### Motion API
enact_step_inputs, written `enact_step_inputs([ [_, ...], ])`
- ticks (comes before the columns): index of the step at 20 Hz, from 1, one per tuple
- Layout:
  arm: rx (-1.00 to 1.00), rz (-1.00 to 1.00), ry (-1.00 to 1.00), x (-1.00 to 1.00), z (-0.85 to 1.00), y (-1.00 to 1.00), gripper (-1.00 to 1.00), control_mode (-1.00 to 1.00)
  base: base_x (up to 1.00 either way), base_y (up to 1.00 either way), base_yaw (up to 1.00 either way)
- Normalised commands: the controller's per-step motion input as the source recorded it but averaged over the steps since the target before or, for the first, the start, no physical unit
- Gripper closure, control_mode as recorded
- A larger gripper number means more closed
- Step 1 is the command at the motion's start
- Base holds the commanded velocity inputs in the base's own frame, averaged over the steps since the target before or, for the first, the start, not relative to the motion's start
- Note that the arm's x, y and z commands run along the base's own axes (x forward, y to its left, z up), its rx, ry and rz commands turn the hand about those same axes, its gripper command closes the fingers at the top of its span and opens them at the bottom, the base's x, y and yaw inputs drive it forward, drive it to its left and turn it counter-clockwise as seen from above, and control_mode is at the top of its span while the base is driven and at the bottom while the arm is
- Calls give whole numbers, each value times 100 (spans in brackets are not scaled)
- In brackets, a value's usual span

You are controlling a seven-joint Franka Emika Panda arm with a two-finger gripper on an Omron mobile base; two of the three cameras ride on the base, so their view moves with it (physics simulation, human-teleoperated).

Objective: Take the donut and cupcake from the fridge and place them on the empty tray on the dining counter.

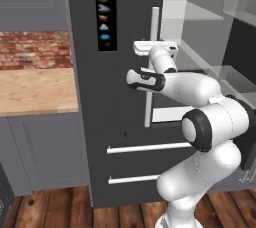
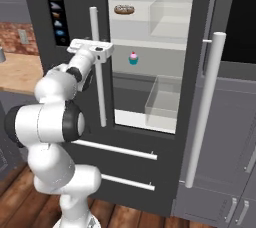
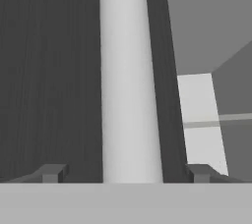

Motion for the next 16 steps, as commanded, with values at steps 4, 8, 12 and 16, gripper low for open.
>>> enact_step_inputs([
  [4,2,0,42,52,15,-4,100,-100,0,0,0],
  [8,-1,3,48,8,19,26,100,-100,0,0,0],
  [12,-7,19,60,-44,60,72,100,-100,0,0,0],
  [16,-8,16,60,-85,42,100,100,-100,0,0,0],
])
